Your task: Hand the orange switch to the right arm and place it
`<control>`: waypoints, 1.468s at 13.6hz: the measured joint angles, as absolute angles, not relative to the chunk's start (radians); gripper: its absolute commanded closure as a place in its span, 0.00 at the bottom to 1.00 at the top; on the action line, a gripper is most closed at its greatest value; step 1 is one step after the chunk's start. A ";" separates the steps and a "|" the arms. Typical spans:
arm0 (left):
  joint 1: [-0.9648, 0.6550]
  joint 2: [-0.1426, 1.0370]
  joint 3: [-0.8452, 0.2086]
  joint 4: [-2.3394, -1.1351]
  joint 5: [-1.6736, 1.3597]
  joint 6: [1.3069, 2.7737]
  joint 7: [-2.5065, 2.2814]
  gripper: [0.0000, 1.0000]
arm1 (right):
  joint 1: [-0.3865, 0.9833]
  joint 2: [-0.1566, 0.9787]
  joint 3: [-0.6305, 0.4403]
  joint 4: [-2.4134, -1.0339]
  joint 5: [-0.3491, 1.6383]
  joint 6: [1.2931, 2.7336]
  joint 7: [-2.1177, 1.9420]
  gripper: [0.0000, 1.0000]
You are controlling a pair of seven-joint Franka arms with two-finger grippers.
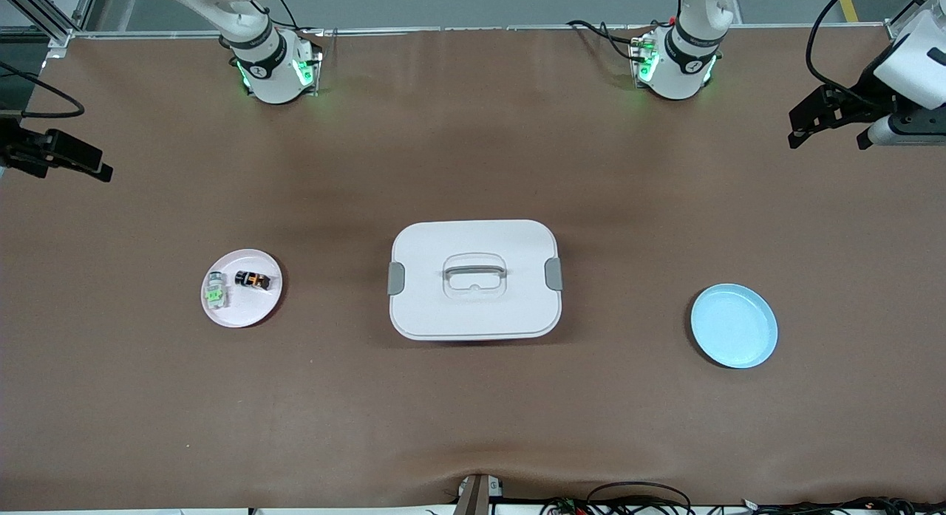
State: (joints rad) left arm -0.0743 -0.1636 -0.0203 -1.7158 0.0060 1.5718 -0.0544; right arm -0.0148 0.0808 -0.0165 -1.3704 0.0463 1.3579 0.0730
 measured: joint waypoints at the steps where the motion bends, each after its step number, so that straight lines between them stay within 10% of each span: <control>1: -0.074 -0.163 -0.020 -1.715 0.006 1.574 -0.054 0.00 | -0.015 0.078 -0.017 -1.374 0.047 1.357 0.073 0.00; 20: -0.069 -0.128 -0.019 -1.656 0.006 1.574 -0.045 0.00 | 0.002 -0.046 -0.035 -1.566 0.055 1.435 0.073 0.00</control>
State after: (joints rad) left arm -0.0693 -0.1281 -0.0189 -1.6557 0.0060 1.5743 -0.0453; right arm 0.0021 -0.0456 -0.0351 -1.5659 0.0553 1.4347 0.0730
